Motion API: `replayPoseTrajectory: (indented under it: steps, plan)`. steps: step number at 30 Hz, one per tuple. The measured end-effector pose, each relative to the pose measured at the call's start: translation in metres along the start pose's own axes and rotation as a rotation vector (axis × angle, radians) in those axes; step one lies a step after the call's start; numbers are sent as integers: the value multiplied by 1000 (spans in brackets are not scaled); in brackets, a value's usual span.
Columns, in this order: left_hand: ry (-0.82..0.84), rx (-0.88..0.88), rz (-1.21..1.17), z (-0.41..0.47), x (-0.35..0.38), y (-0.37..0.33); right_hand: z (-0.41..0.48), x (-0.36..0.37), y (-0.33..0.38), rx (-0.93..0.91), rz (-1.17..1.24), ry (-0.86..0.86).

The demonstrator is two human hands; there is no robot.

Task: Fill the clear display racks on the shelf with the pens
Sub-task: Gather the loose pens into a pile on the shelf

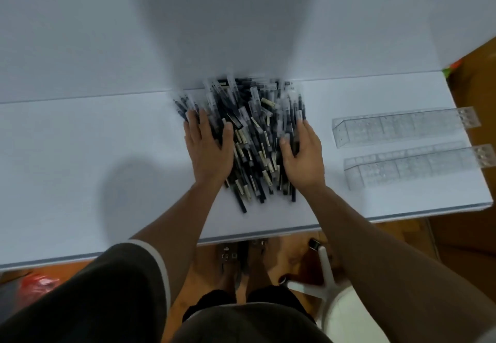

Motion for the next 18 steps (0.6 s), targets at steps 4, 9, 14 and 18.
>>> replayPoseTrajectory:
  steps: [4,9,14,18]
  plan:
    - [-5,-104,-76,-19,-23,12,-21,-23,-11,122,-57,-56]
    - [19,-181,-91,-35,-41,25,-41,-30,-24,246,-49,-14]
    - [14,-98,-63,-48,-42,5,-42,-27,-32,324,-63,32]
    - [62,0,10,-58,-21,-29,-41,-23,-45,375,-133,101]
Point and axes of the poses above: each hand's wrist, its own z-axis towards the middle knuckle, its own x-axis out of the palm, y = z × x, the point moved 10 cm from there along z, towards the middle knuckle, and after that the axes turned 2 degrees about -z, right-handed, at the moved point
